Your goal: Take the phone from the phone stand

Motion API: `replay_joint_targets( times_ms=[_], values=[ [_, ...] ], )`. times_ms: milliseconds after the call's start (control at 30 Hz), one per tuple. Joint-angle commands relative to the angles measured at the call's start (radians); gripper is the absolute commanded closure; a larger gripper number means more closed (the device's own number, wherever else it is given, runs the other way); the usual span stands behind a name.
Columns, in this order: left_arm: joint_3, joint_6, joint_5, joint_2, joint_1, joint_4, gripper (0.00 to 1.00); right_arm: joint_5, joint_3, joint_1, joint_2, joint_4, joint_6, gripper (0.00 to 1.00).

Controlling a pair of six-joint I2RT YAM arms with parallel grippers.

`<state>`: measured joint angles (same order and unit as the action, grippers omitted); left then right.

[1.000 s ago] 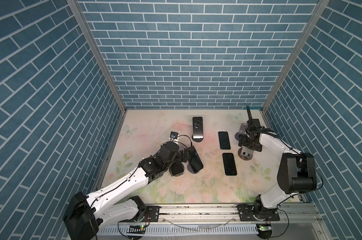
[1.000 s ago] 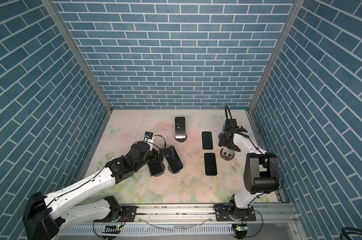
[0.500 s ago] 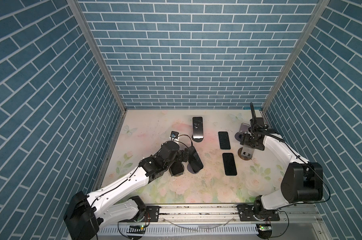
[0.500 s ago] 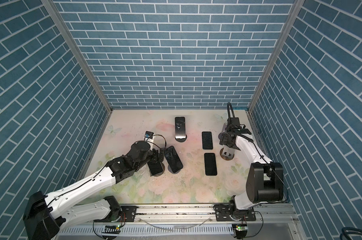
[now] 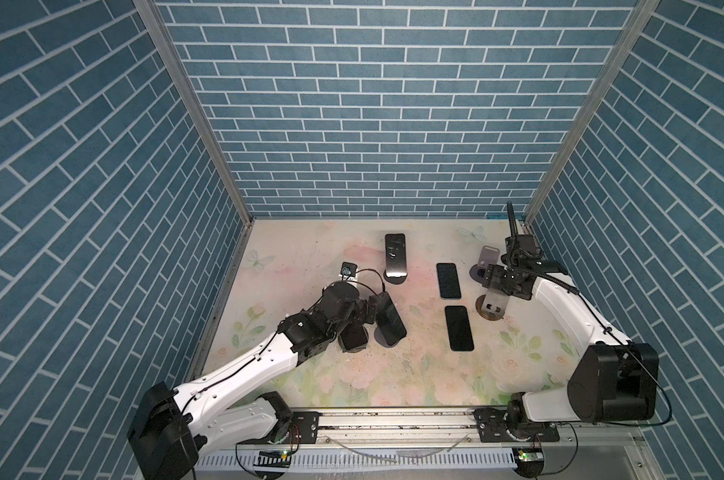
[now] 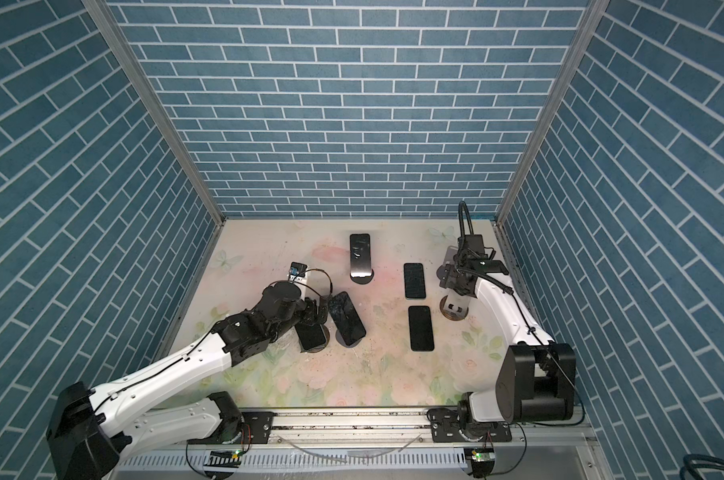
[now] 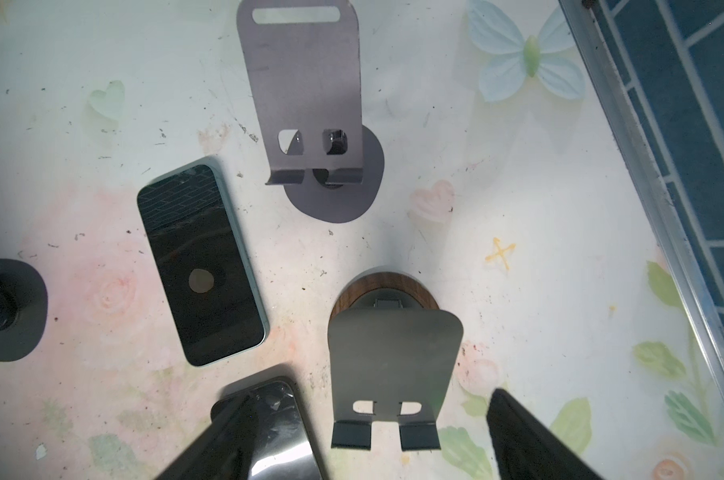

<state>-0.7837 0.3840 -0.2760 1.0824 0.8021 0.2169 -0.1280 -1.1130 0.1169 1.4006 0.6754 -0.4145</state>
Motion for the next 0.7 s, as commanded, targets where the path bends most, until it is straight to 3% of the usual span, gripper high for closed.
replay_joint_targets(
  times_ms=[0,433,667],
  values=[
    [-0.039,0.042,-0.032,-0.027,0.005,0.058,0.00,0.013,0.030,0.012,-0.037,0.024,-0.027,0.13],
    [-0.164,0.323,-0.212,-0.040,0.004,0.502,0.00,0.005,0.059,0.020,-0.046,0.008,0.000,0.13],
    [-0.152,0.447,-0.187,-0.013,0.005,0.557,0.00,0.010,0.082,0.021,-0.048,-0.013,0.005,0.13]
  ],
)
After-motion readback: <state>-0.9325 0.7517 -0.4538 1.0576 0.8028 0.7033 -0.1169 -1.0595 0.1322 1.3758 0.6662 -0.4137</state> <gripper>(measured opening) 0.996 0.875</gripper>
